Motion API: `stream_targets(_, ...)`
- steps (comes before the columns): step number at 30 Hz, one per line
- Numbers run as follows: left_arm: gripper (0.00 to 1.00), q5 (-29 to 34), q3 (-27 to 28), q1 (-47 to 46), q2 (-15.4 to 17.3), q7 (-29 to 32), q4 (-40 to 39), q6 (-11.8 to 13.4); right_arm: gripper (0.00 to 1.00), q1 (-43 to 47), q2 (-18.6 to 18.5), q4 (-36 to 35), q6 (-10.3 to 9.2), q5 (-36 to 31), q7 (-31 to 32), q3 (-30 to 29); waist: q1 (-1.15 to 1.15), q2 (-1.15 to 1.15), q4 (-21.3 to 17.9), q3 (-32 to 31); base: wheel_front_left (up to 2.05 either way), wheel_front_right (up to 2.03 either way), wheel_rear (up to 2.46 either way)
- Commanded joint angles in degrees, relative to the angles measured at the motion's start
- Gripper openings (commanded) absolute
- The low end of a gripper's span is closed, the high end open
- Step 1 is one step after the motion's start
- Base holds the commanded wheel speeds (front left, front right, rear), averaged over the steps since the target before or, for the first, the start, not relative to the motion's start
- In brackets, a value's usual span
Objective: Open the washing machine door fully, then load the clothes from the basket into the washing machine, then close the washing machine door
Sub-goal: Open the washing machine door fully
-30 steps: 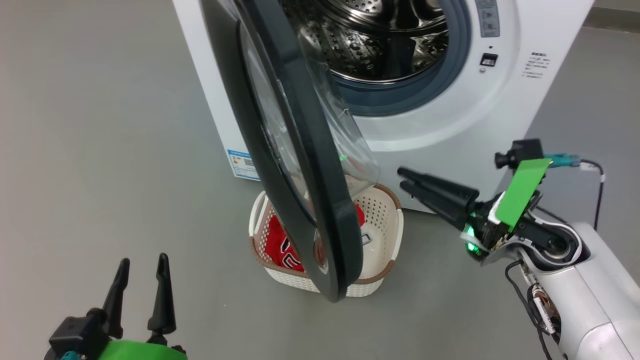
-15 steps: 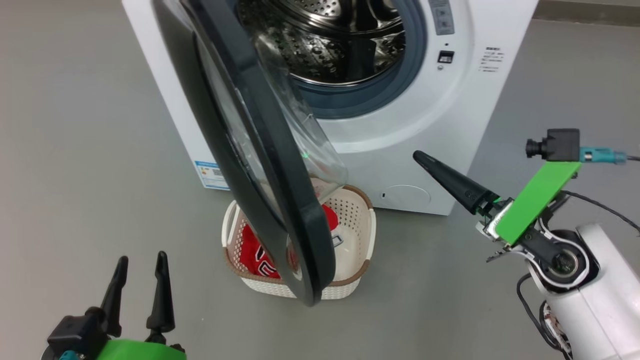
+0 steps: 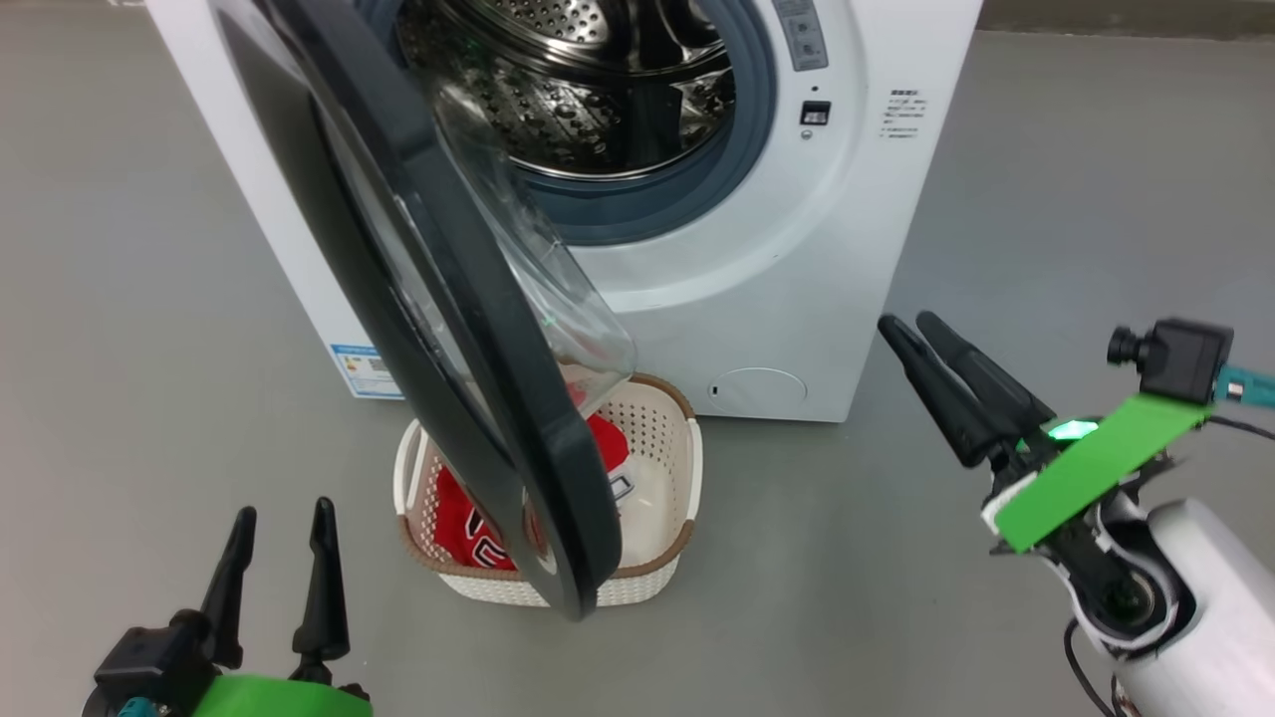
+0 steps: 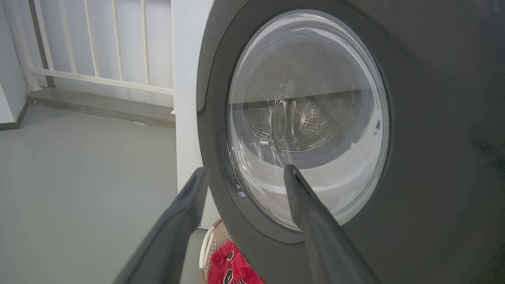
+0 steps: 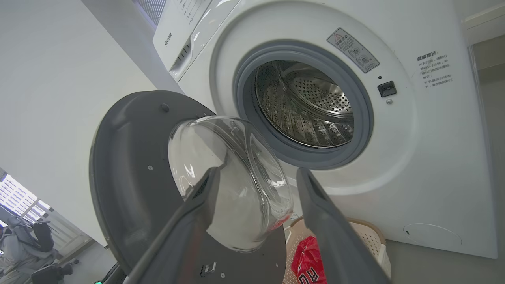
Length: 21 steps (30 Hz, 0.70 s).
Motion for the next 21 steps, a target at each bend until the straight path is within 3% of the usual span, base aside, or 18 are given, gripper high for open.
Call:
stream_targets(1,1.00,0.3,1.6,-0.4,1.0,-0.5,-1.7,-0.2,1.00,1.2,-1.4,-1.6,0.10,-2.3,-2.9,1.6,0.00,0.00,-0.6,-0.2,0.00,0.00,0.00)
stream_targets(11,1.00,0.7,1.9,0.4,1.0,-0.5,-1.4,-0.4,1.00,4.9,-3.7,2.2,0.10,-11.4,-16.8,5.4,0.00,0.00,-1.9,-1.5,0.00,0.00,0.00)
stream_targets(16,1.00,0.9,2.3,1.3,1.0,-0.5,-1.6,-0.5,1.00,7.9,-1.4,4.7,0.10,-13.2,-17.8,3.3,0.00,0.00,-2.5,-2.1,0.00,0.00,0.00)
stream_targets(21,1.00,1.1,2.7,2.2,1.0,-0.5,-1.9,-0.6,1.00,10.7,1.9,5.0,0.10,-19.6,-17.8,-1.8,0.00,0.00,-3.0,-2.6,0.00,0.00,0.00)
